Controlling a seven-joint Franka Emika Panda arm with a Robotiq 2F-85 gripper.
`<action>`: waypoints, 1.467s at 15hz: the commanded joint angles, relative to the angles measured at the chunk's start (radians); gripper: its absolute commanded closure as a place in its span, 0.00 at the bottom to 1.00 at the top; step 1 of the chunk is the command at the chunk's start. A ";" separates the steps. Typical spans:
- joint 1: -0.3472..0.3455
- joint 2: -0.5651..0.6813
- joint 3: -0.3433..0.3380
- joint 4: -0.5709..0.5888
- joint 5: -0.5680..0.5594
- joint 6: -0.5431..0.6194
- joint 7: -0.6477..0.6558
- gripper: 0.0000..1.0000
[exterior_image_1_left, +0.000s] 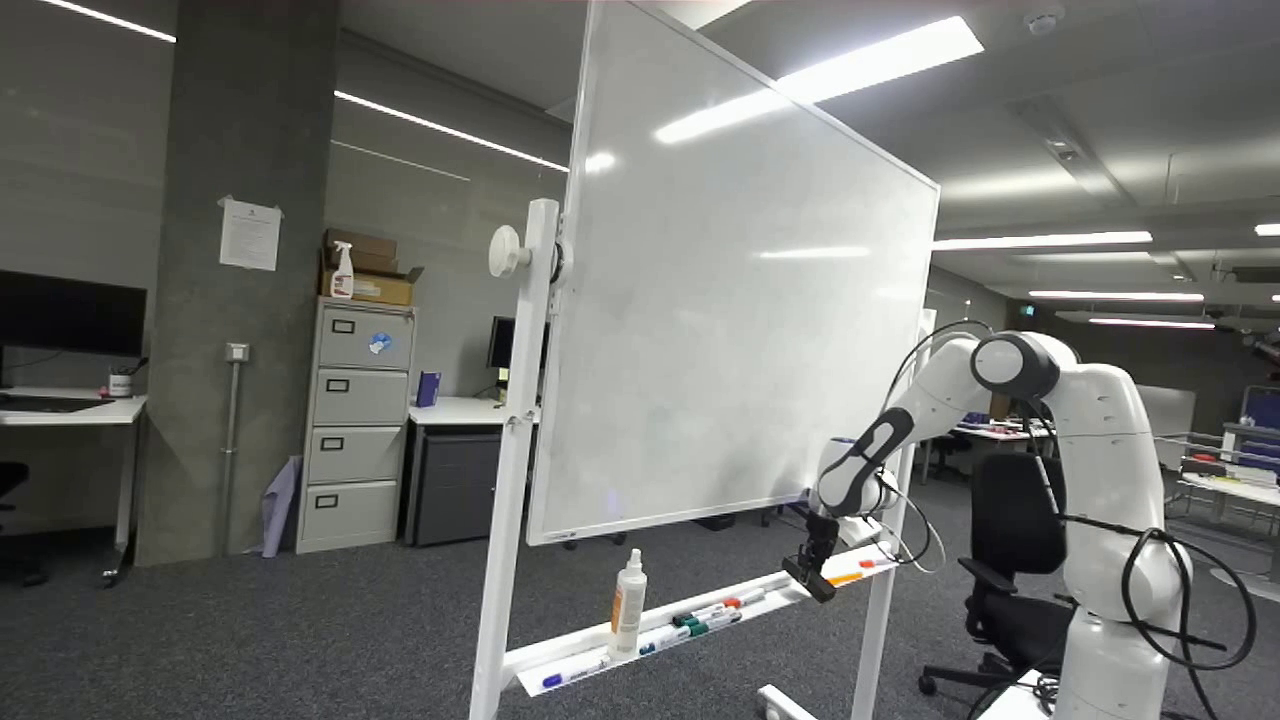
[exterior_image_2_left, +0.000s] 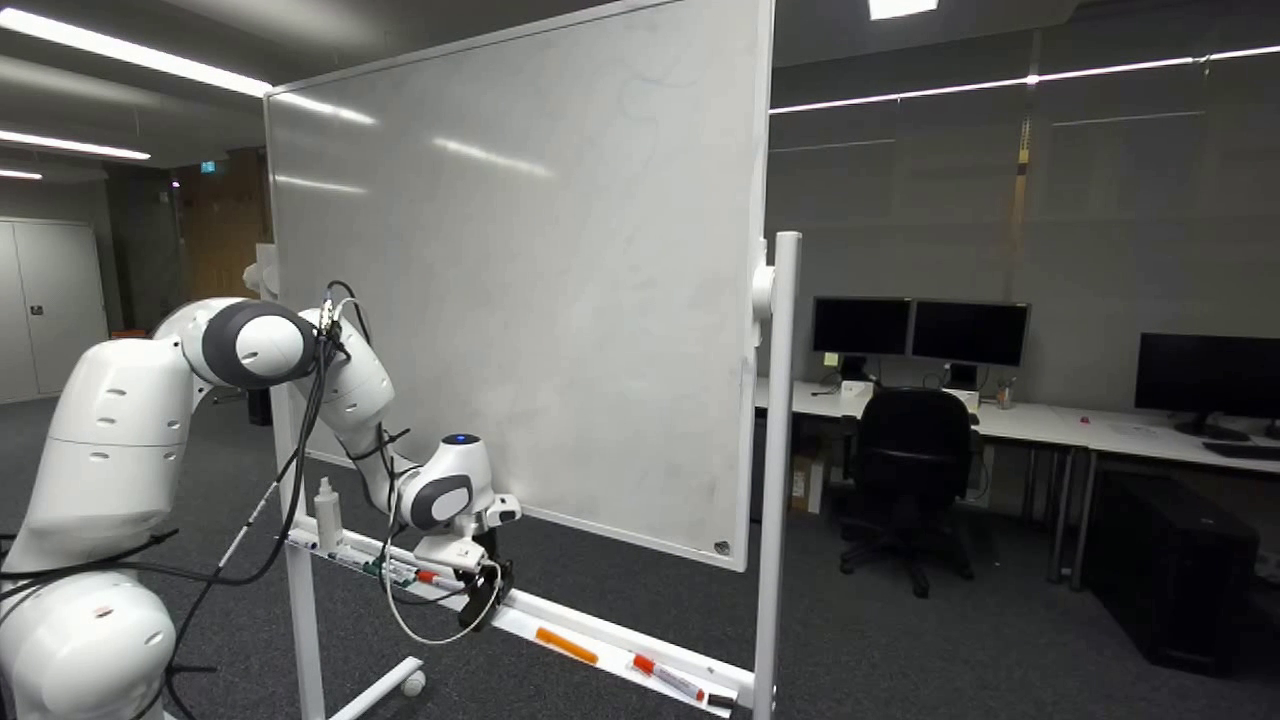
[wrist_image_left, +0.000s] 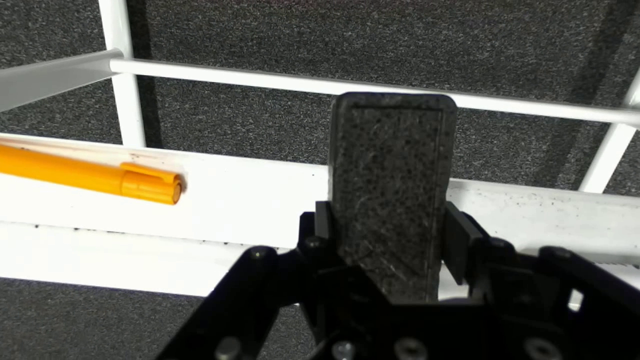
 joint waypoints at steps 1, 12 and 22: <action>0.004 0.036 0.006 0.040 -0.041 0.017 0.030 0.63; -0.001 -0.023 0.012 0.012 -0.049 -0.008 0.019 0.00; -0.004 -0.289 0.036 -0.205 -0.051 -0.011 -0.053 0.00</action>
